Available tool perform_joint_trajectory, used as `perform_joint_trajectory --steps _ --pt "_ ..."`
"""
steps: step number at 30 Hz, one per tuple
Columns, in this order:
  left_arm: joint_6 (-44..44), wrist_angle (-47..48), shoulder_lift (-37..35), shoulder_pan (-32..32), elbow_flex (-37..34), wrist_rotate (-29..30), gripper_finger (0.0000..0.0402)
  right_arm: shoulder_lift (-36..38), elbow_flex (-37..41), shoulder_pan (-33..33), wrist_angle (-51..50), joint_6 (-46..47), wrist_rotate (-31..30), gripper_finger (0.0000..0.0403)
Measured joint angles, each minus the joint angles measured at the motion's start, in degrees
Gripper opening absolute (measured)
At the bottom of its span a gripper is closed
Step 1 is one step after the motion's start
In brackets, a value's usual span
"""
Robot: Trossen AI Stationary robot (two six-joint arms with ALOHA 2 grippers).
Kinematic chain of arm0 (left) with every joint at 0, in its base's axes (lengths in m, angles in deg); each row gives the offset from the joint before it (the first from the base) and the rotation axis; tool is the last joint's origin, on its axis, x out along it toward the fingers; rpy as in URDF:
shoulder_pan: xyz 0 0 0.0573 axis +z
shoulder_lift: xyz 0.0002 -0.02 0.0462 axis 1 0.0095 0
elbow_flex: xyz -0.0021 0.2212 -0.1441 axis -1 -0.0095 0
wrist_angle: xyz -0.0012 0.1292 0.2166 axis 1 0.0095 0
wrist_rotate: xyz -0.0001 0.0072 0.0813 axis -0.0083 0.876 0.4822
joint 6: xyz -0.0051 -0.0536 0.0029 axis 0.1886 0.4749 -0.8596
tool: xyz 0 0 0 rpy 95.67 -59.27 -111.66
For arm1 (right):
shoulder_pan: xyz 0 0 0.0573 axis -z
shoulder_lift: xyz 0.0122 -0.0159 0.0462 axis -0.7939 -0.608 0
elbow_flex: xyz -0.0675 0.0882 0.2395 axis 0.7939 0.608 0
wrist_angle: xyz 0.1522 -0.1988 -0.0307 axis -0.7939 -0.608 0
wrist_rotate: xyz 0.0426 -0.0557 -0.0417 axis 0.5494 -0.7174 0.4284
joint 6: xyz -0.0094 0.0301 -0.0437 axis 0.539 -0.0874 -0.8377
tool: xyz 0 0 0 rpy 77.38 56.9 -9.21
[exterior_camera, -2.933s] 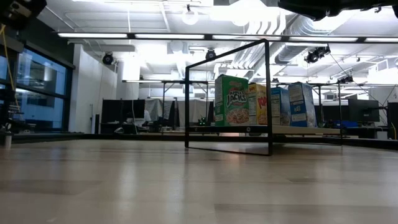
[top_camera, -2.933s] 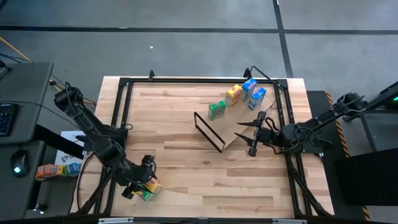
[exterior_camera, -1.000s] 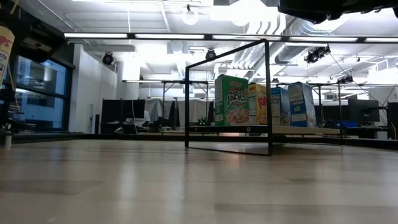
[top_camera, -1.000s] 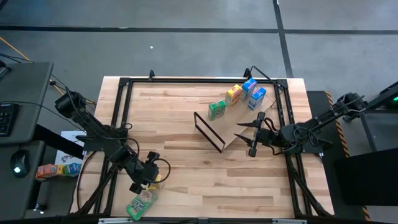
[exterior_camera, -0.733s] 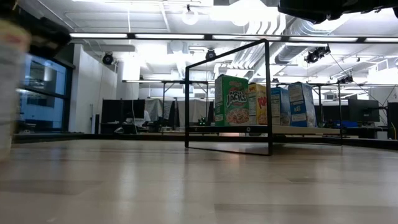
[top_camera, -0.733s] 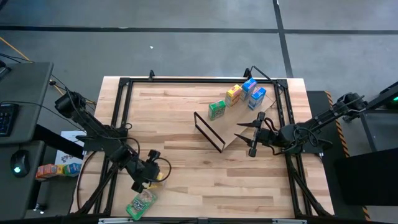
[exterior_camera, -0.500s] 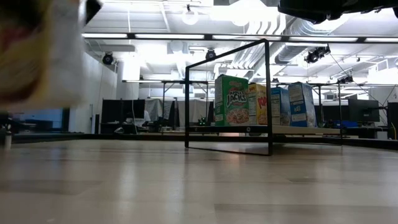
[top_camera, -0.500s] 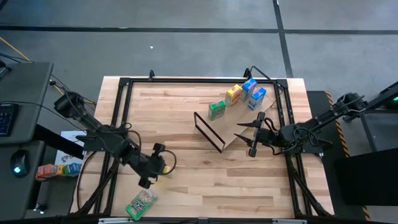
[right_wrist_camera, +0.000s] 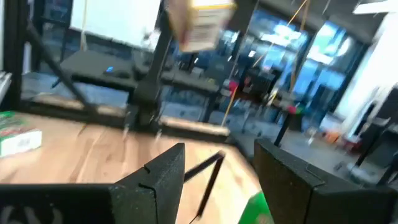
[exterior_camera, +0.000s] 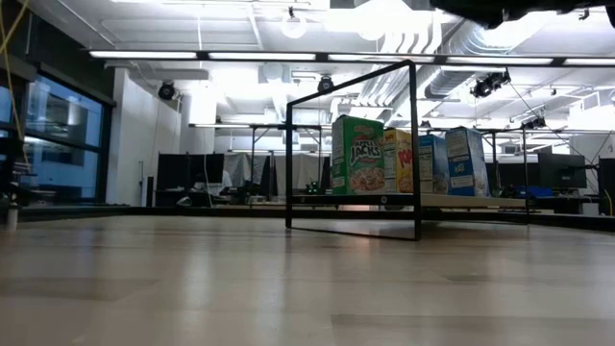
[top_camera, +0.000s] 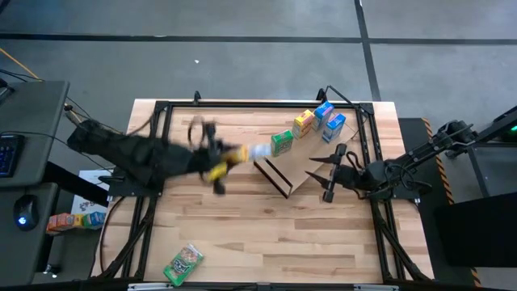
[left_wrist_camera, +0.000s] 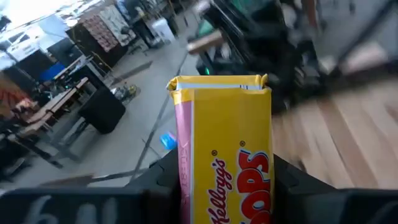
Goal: Stack cereal on shelf
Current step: Put the yellow cereal box on the shelf aligned with the yellow cereal box
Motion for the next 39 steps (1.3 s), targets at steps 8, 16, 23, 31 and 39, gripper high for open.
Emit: perform_joint_trajectory --steps 8,16,23,31,39 --pt "7.31 -2.32 8.38 19.49 6.84 -20.34 0.0108 0.18 0.0 -2.34 12.61 -12.64 -0.44 0.0184" --pt "10.72 -1.23 25.64 26.62 23.0 -23.59 0.0108 0.57 0.0 -5.41 13.77 -16.64 -2.1 0.0184" --pt "21.51 4.55 36.68 30.88 35.81 -30.99 0.0108 0.57 0.0 -9.15 13.94 -16.81 -2.07 0.0184" --pt "29.56 6.65 44.03 33.84 38.31 -40.84 0.0108 0.57 0.0 -12.26 16.93 -19.83 -2.04 0.0184" --pt "27.88 6.33 49.99 32.07 38.35 -39.09 0.0108 0.57 0.0 -12.63 17.25 -20.07 -2.07 0.0184"
